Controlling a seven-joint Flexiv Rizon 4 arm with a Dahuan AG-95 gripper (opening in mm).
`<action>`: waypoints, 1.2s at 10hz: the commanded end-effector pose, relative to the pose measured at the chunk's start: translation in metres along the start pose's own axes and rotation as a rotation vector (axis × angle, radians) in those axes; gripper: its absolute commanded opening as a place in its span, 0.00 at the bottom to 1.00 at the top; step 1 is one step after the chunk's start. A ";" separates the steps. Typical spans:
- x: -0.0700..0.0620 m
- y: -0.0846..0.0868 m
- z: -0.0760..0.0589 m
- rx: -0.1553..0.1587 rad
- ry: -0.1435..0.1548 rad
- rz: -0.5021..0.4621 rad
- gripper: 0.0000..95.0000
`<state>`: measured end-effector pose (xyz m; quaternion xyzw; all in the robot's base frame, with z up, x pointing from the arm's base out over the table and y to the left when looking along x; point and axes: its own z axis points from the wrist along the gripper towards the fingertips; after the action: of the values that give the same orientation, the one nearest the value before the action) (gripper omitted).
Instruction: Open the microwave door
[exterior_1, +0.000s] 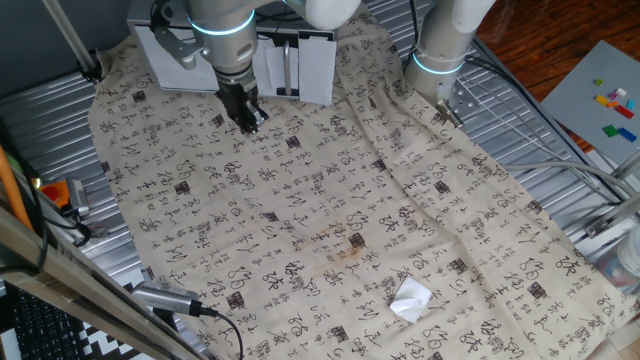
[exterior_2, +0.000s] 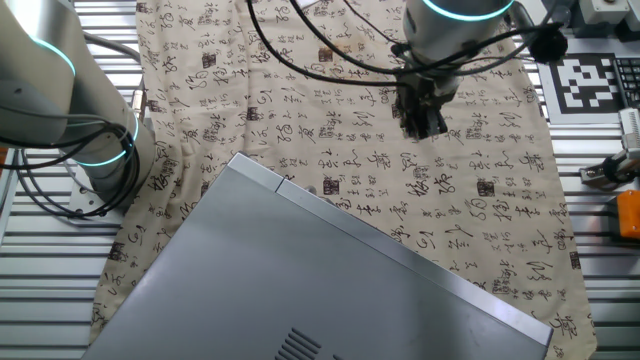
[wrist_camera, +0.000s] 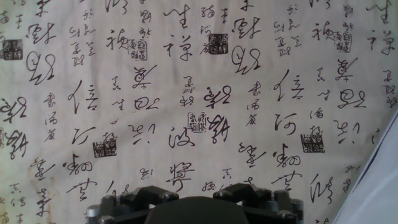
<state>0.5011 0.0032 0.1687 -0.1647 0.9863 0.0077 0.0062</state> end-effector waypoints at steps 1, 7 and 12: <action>-0.002 0.002 0.001 0.033 0.025 -0.030 0.00; 0.008 -0.011 -0.003 0.037 0.246 -0.044 0.00; 0.036 -0.037 -0.018 0.074 0.302 -0.083 0.00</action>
<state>0.4797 -0.0434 0.1855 -0.2031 0.9676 -0.0562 -0.1389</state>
